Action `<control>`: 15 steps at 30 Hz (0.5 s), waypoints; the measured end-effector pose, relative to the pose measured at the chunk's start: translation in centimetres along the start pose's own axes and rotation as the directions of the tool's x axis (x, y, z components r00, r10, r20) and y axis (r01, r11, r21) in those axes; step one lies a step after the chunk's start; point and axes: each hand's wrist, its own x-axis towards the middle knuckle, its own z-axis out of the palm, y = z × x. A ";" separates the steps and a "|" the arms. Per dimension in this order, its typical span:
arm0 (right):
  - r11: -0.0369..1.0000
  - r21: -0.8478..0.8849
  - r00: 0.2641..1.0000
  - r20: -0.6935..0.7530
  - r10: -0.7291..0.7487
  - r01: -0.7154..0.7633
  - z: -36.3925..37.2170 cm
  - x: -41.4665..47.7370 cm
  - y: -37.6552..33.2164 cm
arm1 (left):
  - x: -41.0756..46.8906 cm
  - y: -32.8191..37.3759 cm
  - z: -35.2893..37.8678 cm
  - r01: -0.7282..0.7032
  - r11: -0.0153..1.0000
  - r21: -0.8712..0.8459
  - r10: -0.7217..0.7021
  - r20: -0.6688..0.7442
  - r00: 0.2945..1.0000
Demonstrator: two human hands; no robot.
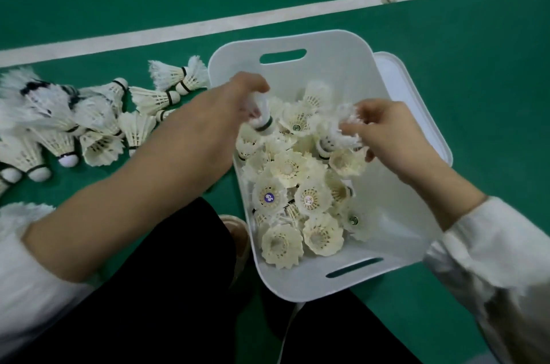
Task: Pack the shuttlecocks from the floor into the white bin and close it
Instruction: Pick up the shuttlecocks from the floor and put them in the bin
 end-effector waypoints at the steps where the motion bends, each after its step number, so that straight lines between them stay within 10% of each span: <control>1: 0.996 -0.087 1.000 -0.024 -0.001 -0.001 0.1 0.7 0.8 | -0.3 -0.1 -0.1 0.004 1.000 -0.009 -0.004 0.009 1.000; 15: 0.638 -0.753 0.985 0.082 -0.154 0.163 6.2 4.1 4.1 | -1.1 -2.2 0.4 -0.224 0.965 0.137 0.233 -0.053 0.971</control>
